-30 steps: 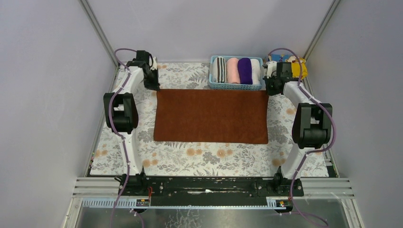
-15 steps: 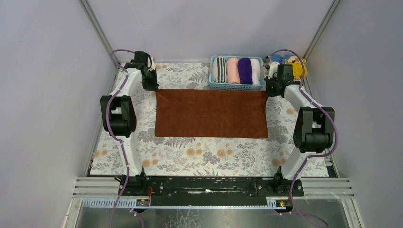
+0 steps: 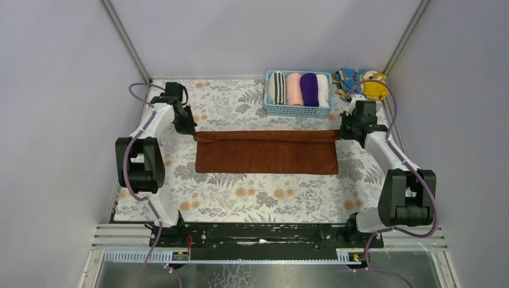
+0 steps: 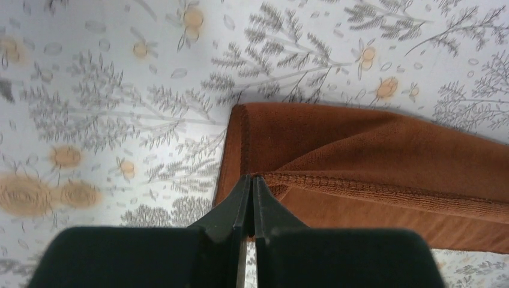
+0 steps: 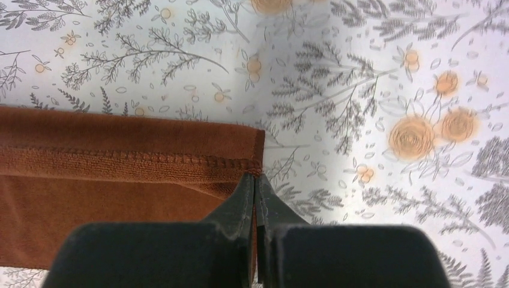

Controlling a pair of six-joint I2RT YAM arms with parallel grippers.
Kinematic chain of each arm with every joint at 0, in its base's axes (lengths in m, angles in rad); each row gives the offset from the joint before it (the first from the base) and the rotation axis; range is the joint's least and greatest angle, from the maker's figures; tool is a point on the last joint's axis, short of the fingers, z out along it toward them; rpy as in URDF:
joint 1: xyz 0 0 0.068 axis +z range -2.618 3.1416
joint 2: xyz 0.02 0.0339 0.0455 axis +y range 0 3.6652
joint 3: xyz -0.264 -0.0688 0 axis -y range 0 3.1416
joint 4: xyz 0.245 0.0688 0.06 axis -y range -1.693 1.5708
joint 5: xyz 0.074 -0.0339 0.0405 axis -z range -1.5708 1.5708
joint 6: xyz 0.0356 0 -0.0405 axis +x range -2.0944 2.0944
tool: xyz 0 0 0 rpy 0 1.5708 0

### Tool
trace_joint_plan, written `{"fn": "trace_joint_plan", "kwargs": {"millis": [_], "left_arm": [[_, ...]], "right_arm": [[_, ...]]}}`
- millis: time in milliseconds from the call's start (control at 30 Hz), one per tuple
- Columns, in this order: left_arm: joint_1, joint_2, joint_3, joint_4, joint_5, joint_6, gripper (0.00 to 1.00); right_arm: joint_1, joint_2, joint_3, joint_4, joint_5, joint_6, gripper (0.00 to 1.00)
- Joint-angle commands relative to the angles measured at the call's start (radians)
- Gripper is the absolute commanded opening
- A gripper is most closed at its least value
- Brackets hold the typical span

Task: Roll the towels
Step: Fold the towel at the center of the board.

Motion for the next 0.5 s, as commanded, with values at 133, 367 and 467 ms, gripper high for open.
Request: {"fn": "trace_joint_plan", "kwargs": {"millis": [133, 367, 467], "left_arm": [[0.018, -0.175, -0.197, 0.057, -0.07, -0.093, 0.0], [0.017, -0.205, -0.326, 0.062, -0.081, -0.112, 0.0], [0.015, -0.218, -0.359, 0.064, -0.075, -0.116, 0.0]], "right_arm": [[-0.005, -0.164, -0.188, 0.069, 0.139, 0.166, 0.0], [-0.005, -0.209, -0.285, 0.07, 0.186, 0.233, 0.0], [-0.004, -0.228, -0.307, 0.064, 0.195, 0.247, 0.0]]}}
